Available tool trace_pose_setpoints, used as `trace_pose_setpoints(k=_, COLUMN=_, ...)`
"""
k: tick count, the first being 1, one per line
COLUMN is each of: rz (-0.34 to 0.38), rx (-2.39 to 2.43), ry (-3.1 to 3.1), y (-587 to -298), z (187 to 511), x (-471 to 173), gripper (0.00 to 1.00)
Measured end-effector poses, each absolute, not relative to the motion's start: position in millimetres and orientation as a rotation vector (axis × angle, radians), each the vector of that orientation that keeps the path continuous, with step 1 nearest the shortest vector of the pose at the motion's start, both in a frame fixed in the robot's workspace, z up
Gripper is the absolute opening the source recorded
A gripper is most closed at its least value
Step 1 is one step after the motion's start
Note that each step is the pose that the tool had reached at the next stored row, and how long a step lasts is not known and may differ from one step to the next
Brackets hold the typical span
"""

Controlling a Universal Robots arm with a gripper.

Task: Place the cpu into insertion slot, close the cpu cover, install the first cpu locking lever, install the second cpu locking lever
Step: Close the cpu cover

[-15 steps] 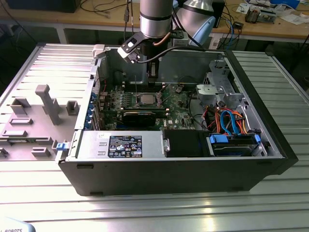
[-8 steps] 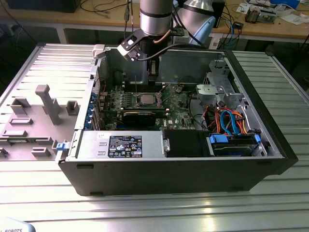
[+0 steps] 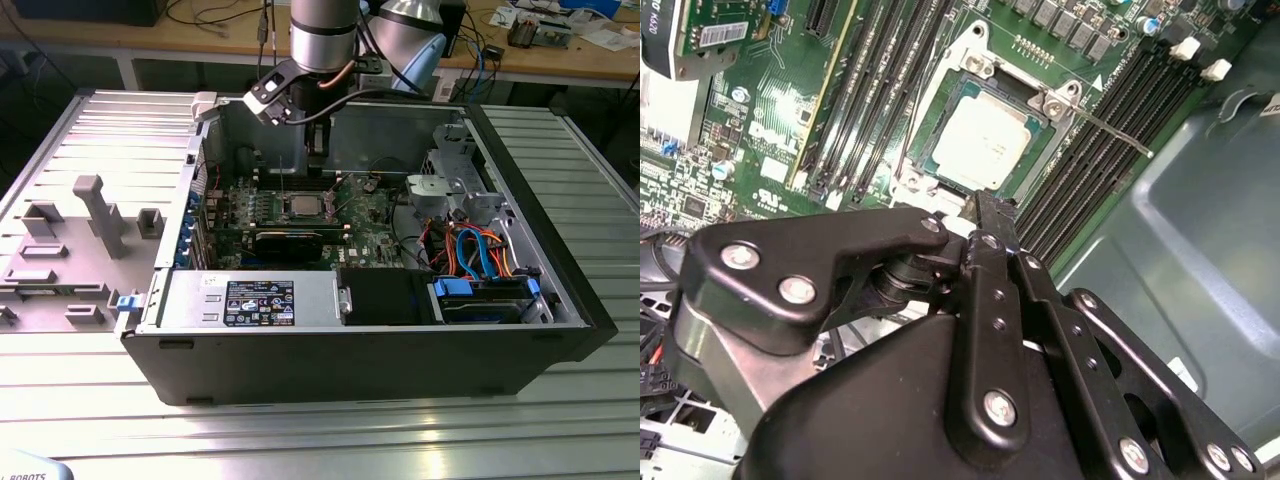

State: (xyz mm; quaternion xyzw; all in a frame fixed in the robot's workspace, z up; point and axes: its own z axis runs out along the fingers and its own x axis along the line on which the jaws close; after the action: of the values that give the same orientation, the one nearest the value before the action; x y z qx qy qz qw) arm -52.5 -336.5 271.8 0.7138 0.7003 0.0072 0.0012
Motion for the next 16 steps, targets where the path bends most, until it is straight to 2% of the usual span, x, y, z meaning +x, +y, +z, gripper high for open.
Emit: trace_pose_setpoints(k=16, rz=0.023, rx=2.241, ry=2.198, y=-336.4, z=271.8, x=-49.7, gripper=0.11)
